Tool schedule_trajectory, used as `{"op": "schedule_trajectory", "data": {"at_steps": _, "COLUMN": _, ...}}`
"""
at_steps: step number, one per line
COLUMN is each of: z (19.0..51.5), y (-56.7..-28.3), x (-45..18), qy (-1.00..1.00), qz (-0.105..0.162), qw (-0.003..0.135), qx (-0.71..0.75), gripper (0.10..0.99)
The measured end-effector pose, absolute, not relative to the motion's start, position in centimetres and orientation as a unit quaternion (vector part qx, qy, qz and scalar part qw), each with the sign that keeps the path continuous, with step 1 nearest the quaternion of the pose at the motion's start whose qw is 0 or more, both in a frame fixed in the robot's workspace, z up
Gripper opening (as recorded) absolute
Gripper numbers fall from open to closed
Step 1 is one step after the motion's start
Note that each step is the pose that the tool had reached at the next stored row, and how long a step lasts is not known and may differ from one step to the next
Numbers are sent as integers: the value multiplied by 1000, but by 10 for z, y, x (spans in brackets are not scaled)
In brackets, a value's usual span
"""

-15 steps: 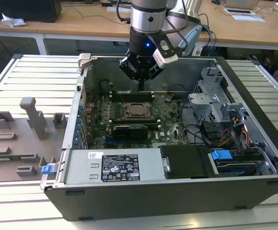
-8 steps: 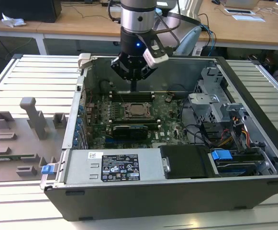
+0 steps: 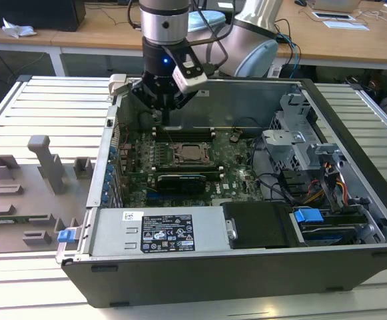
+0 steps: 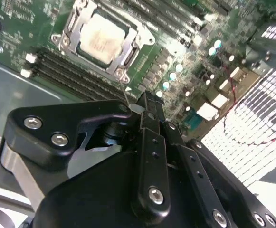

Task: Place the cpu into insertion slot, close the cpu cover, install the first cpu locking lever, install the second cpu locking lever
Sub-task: 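Install the first cpu locking lever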

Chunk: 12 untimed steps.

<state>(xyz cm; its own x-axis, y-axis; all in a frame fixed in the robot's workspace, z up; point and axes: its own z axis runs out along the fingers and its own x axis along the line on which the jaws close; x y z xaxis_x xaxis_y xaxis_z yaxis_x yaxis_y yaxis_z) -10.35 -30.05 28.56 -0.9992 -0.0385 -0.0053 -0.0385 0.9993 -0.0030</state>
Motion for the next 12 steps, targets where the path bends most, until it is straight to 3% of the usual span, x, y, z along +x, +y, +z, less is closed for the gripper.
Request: {"op": "schedule_trajectory", "data": {"at_steps": 12, "z": 266, "y": -275, "x": -124, "qy": 1000, "qz": -1, "qw": 3, "qx": -19, "gripper": 106}}
